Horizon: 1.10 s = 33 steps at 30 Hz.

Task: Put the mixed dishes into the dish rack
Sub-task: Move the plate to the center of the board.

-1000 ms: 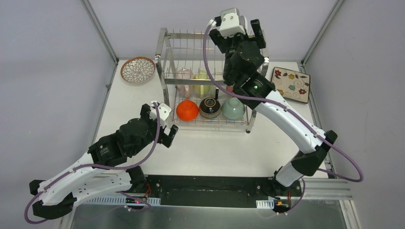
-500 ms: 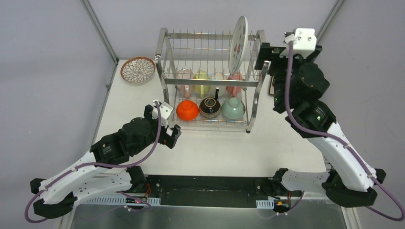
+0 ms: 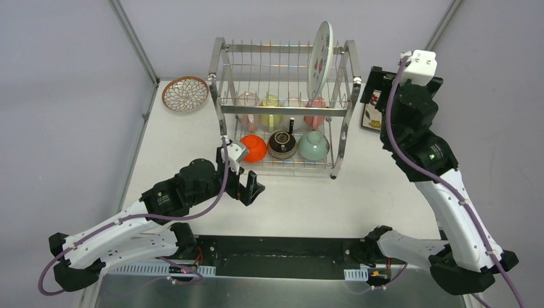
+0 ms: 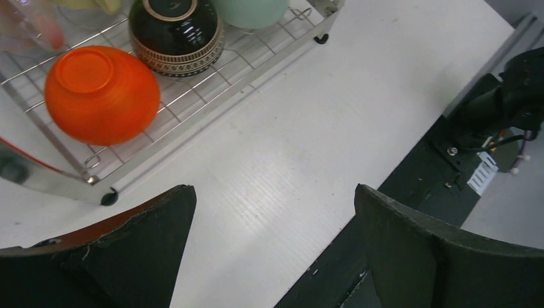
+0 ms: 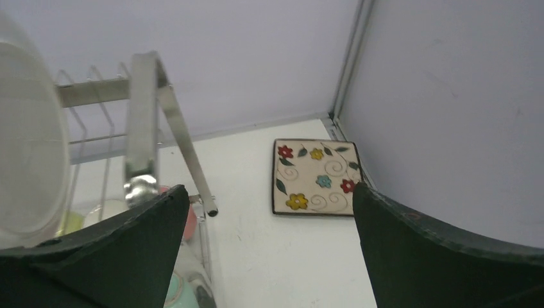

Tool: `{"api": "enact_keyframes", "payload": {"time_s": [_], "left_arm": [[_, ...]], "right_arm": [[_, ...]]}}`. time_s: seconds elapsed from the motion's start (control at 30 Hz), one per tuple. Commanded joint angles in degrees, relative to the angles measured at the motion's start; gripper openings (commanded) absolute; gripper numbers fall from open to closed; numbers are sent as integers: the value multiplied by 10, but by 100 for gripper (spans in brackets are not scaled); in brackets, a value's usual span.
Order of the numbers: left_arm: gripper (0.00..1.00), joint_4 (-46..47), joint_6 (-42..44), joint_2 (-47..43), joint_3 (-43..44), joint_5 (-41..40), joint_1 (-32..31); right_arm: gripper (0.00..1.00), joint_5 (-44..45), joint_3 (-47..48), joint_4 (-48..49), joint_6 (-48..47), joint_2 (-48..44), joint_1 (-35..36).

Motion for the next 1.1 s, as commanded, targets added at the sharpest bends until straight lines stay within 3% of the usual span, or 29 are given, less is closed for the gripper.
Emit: {"api": "enact_keyframes", "payload": {"time_s": [0.0,0.27,0.5,0.7,0.8,1.07], "left_arm": [[99,97,-12,2,-5,68,-2],[99,58,4,69,31,55,-2],[99,51,70,65,37,73,-2],[99,25,145,45,34,98,-2],[99,25,165,42,27,92,-2],[99,9,175,47,26,95,-2]], "right_arm": [[100,-125,35,-62,97,12,-106],[100,-287,60,-104,211,67,-297],[99,-445,-50,-26,342,82,-453],[91,-511,-197,126,466,92,-521],[82,-545,-265,210,539,114,-545],[69,-540,-375,365,672,193,-551]]}}
